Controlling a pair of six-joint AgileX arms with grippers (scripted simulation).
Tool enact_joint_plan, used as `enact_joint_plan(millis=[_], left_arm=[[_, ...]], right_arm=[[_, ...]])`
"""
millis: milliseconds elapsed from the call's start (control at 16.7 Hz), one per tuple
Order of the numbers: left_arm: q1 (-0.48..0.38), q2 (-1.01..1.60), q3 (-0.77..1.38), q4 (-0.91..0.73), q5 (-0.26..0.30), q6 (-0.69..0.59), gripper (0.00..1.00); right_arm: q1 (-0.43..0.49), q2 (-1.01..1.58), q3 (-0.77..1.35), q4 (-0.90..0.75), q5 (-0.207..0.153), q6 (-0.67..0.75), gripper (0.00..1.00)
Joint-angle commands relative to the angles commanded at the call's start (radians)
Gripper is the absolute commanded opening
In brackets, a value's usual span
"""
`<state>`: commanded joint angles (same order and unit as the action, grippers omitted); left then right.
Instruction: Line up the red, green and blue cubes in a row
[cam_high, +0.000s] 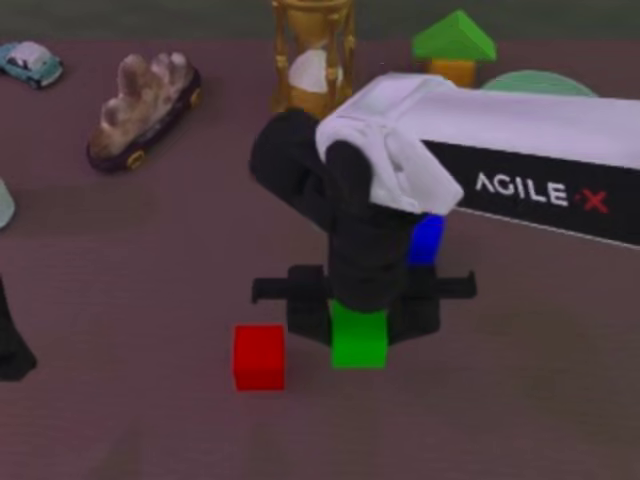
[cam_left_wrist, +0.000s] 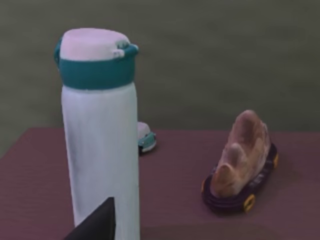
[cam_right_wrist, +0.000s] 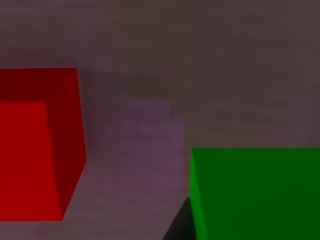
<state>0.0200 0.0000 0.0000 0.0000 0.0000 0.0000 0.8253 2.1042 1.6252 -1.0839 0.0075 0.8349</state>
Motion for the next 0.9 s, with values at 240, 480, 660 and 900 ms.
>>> enact_joint_plan(millis=[240, 480, 660, 900], left_arm=[[0.000, 0.000, 0.000, 0.000, 0.000, 0.000, 1.00], [0.000, 0.000, 0.000, 0.000, 0.000, 0.000, 1.00], [0.000, 0.000, 0.000, 0.000, 0.000, 0.000, 1.00], [0.000, 0.000, 0.000, 0.000, 0.000, 0.000, 1.00]], right_arm=[[0.004, 0.036, -0.088, 0.125, 0.001, 0.001, 0.00], [0.005, 0.039, -0.093, 0.131, 0.002, 0.002, 0.00], [0.005, 0.039, -0.093, 0.131, 0.002, 0.002, 0.23], [0.005, 0.039, -0.093, 0.131, 0.002, 0.002, 0.53]])
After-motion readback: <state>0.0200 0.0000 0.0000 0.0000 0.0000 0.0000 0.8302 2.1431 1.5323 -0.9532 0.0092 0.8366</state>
